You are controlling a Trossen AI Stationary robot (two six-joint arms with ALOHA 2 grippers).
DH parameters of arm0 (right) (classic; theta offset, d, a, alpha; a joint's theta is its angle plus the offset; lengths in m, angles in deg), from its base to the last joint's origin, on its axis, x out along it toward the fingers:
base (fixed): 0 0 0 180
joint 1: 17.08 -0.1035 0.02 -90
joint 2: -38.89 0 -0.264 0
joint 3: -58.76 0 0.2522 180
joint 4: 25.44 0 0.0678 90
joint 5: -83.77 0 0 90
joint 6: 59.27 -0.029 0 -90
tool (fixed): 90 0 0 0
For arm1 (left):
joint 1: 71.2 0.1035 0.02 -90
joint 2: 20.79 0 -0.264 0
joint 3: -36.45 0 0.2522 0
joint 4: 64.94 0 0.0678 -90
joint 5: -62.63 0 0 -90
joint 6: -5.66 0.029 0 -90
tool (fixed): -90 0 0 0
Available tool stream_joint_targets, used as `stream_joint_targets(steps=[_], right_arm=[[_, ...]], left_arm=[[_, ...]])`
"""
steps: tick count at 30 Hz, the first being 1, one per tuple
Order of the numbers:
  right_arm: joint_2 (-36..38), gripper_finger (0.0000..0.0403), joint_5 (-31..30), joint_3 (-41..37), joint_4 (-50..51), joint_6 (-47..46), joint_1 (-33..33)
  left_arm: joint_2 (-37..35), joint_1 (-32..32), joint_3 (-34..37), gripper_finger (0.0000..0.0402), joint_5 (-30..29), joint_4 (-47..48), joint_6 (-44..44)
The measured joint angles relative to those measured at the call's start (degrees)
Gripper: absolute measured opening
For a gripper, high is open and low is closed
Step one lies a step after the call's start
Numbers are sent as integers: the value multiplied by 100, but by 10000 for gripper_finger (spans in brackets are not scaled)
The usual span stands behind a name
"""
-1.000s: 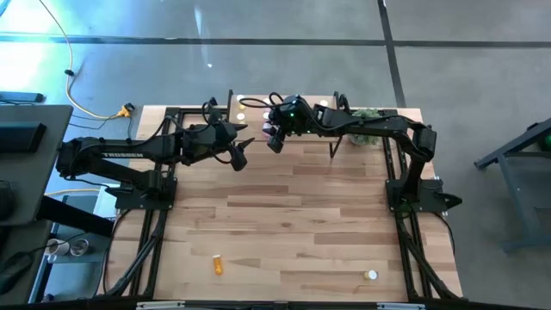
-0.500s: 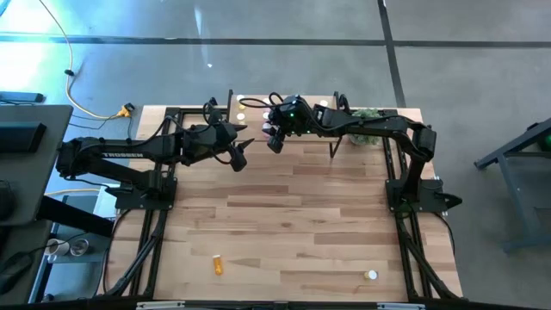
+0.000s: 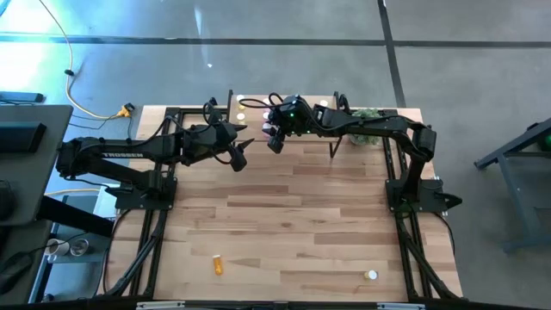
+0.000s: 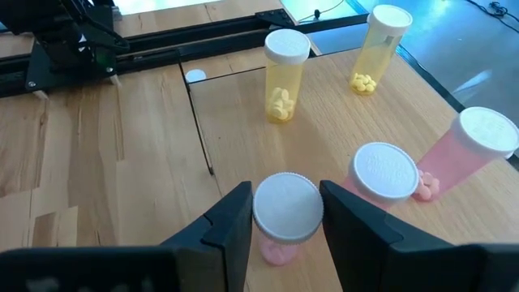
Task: Pick and place medicine bottles onto shelf by color
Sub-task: Put the pink pill bottle on the shelf aligned with the other pink pill bottles, then put the orange pill bottle on the shelf aligned with the other orange pill bottles
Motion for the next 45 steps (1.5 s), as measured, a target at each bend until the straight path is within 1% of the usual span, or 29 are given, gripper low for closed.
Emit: stream_joint_targets(steps=[36,39,45], right_arm=[[0,135,-2,0,72,92,-7],[0,146,-2,0,129,92,-7],[0,187,-2,-2,55,92,-7]], left_arm=[[0,-2,0,211,0,-2,1],[0,0,0,211,0,-2,0],[0,-2,0,211,0,-2,0]])
